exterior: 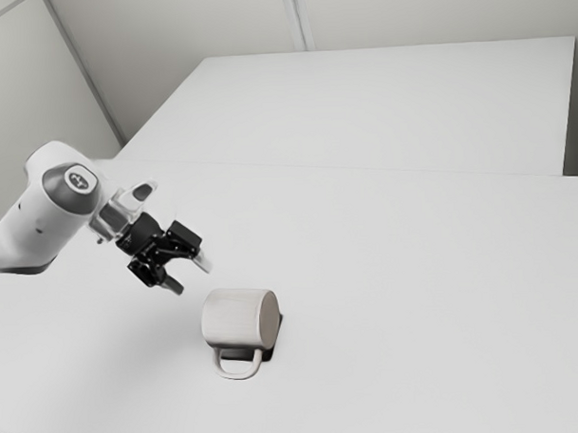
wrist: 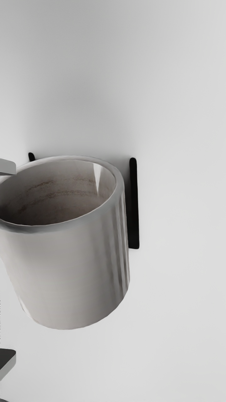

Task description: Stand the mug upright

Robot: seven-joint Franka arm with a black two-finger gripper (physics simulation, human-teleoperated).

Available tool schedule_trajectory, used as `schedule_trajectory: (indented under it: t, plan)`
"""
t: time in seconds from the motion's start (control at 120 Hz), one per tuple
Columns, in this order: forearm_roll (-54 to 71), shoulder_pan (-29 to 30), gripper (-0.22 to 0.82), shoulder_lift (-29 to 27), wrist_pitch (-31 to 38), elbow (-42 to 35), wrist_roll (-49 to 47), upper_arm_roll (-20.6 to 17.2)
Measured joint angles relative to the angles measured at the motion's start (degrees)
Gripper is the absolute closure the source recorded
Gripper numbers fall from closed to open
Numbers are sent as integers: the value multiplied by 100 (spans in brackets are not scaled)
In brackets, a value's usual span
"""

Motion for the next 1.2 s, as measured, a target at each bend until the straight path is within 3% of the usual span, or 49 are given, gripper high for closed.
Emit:
schedule_trajectory:
  t: [0.2, 0.667, 0.767, 0.983, 1.2]
  plan:
    - [-437, 156, 0, 317, 51, -170, 962, -4]
    - [-1880, 234, 1, 883, -973, -325, 2368, -4]
    - [-2150, 229, 15, 958, -1178, -338, 2448, -6]
    - [-2349, 215, 56, 999, -1424, -332, 2583, -14]
    - [-2337, 197, 72, 954, -1506, -317, 2679, -31]
